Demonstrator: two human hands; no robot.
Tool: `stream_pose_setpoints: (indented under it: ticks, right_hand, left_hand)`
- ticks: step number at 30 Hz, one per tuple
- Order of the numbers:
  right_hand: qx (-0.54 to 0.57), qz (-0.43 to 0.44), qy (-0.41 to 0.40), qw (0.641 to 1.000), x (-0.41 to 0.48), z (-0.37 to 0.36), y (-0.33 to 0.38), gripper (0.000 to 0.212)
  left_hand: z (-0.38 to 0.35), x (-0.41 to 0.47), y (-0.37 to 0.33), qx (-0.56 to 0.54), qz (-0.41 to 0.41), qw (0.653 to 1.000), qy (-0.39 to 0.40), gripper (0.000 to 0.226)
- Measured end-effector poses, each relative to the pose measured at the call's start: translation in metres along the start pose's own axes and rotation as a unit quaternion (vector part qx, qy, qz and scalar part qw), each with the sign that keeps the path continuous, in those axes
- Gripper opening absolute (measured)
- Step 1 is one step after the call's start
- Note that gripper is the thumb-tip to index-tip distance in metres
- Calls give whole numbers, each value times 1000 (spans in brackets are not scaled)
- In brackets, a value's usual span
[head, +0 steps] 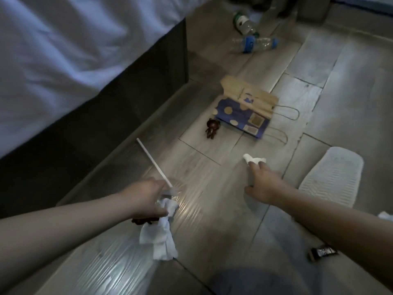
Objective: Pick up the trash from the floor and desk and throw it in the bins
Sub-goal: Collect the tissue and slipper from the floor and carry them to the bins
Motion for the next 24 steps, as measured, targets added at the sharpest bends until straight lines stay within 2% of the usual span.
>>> stream_pose_setpoints:
  ticks: [5,8,10,14,19,21,24]
  right_hand:
    - [23,-35,13,999,-18,4,1,79]
    - [3,-31,49,998,-18,-8,1,59]
    - [-4,-12,46,999,-13,-12,8,56]
    - [51,65,18,996,-20,-23,49,54]
    - [79,232,109,963,-50,-72,121,53]
    - [89,256,117,955,-56,-78,136,54]
    - [108,244,88,960,-55,-65,139,52]
  left_hand:
    - [-17,-13,11,-54,42,997,24,78]
    - [-31,-10,22,-87,84,992,40,90]
    - [-39,-9,29,-102,118,987,44,94]
    - [-54,-17,30,-95,139,986,19,92]
    - [-63,-19,23,-105,92,990,-15,83]
    - [-63,-18,24,-111,75,991,-24,78]
    - [-60,-16,30,-145,72,986,-33,69]
Point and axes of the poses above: each hand's wrist, its own x-axis towards the middle knuckle, its own z-axis out of the back of the hand, y = z × x, the point moved 9 cm from there along x, towards the middle knuckle, and after that the axes turned 13 degrees about z, right-handed, at the moved point
